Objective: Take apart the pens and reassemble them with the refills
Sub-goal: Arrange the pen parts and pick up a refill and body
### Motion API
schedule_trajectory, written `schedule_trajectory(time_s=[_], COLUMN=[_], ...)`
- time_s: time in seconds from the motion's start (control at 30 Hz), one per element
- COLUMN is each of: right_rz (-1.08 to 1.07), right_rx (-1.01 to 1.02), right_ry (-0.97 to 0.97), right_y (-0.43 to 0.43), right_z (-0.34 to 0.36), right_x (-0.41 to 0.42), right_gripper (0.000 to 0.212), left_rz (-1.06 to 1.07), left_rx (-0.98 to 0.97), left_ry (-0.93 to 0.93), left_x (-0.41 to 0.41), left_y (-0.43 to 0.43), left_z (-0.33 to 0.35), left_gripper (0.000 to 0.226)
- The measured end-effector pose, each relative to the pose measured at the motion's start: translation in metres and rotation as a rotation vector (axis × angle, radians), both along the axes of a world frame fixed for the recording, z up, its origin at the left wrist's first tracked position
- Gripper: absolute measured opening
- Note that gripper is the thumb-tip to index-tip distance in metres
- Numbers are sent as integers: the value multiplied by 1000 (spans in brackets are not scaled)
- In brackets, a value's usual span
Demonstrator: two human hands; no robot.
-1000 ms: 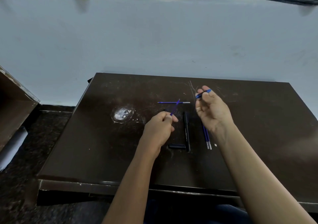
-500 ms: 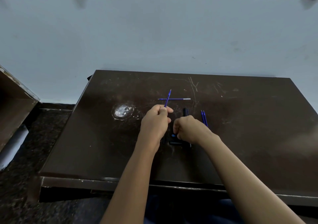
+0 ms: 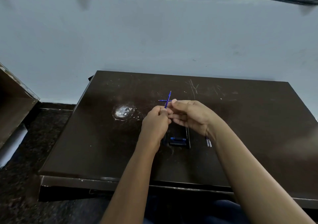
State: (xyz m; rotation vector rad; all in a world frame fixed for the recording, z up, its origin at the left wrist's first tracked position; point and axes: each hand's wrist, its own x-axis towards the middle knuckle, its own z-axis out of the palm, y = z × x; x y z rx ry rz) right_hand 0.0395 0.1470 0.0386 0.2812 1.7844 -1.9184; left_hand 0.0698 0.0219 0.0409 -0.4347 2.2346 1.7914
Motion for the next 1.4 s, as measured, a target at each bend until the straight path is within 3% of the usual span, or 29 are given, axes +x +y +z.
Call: schedule_trajectory(time_s=[0.27,0.37,0.43,0.5,0.57,0.7,1.4], right_rz=[-360,-479,-428,-225,16,259,218], right_rx=[-234,-259,-7,508,850,1039,985], right_ry=[-89,16,190,385,479,515,525], right_y=[-24,-18,-15,-9,-4,0,-2], right_z=[9,23,24,10,-9,-41,-85], right_x=[-24,-67,-92,-111,-121,-128,-128], right_gripper=[12,13,10,9,12,14,15], left_rz=[-6,13,15,17,14,8,-12], left_rx=[25,21,25,29,39,41,-12], left_ry=[-46,-49,-44,-39,-38,-27,-12], left_x=[1,0,0,0,0,0,2], left_y=[1,-2,-4,-4,-3,-2,2], left_z=[3,4,4,4,3,3,6], left_gripper=[26,27,28,28,28,29,32])
